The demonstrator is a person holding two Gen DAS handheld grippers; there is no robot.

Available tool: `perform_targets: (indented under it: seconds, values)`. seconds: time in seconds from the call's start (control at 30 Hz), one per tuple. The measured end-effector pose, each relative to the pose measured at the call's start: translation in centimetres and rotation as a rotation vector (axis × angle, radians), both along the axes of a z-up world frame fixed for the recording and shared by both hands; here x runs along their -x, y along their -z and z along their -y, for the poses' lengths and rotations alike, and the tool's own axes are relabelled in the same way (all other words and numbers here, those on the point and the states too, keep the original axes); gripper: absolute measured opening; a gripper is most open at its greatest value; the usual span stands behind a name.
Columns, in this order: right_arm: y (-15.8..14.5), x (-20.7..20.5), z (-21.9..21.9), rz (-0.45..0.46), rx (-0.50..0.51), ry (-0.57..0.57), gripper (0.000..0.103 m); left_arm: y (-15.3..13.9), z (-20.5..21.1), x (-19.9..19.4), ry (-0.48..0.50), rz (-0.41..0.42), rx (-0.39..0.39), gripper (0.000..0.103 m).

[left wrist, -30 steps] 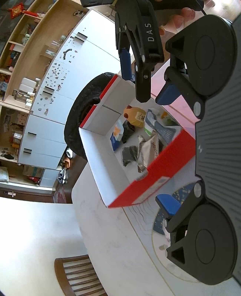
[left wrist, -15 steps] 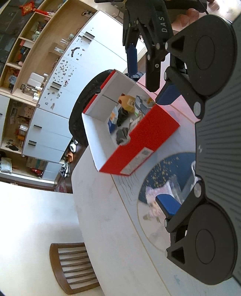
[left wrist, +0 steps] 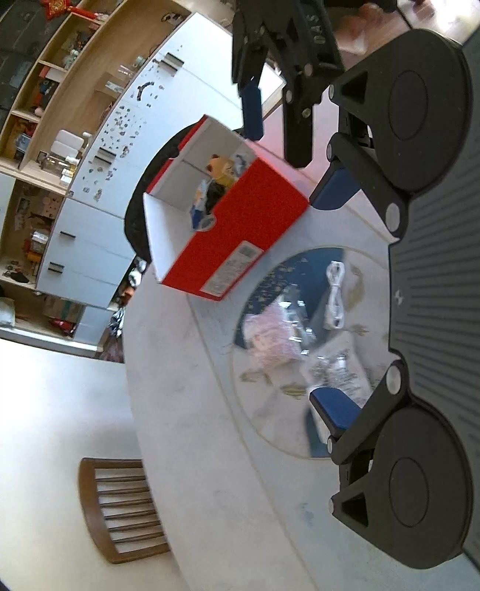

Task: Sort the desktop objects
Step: 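Grasp the white-green TSAO carton with the left gripper while the right gripper grasps the white USB cable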

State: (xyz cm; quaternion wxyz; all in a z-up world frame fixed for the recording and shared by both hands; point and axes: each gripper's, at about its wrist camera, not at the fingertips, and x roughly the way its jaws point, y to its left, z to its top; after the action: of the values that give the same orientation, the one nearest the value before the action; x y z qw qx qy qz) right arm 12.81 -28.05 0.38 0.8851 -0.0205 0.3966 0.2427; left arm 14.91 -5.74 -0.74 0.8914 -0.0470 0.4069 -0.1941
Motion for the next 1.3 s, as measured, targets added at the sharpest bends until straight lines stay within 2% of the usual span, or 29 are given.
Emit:
perform_targets:
  seconds: [0.13,0.57,0.77,1.03,1.3]
  values:
    - [0.9,-0.2,-1.4,-0.024,0.001,-0.009,0.091,1.3,-1.2,0.6,0.018,-0.023,0.015,0.103]
    - [5.2,-1.4,-4.0,-0.092,0.028,-0.014,0.091,5.6,-1.6,2.1,0.160,-0.022,-0.054,0.103]
    - [7.2,-2.3,-5.3,-0.092,0.058,-0.017,0.090,7.3,-1.7,2.2,0.204,-0.026,-0.088,0.103]
    - [9.7,-3.6,-7.4,-0.107,0.118,-0.036,0.083,8.5,-1.9,2.2,0.235,-0.014,-0.125,0.103]
    - [10.9,-4.2,-9.0,-0.117,0.165,-0.070,0.070,9.5,-2.2,1.7,0.231,-0.028,-0.118,0.102]
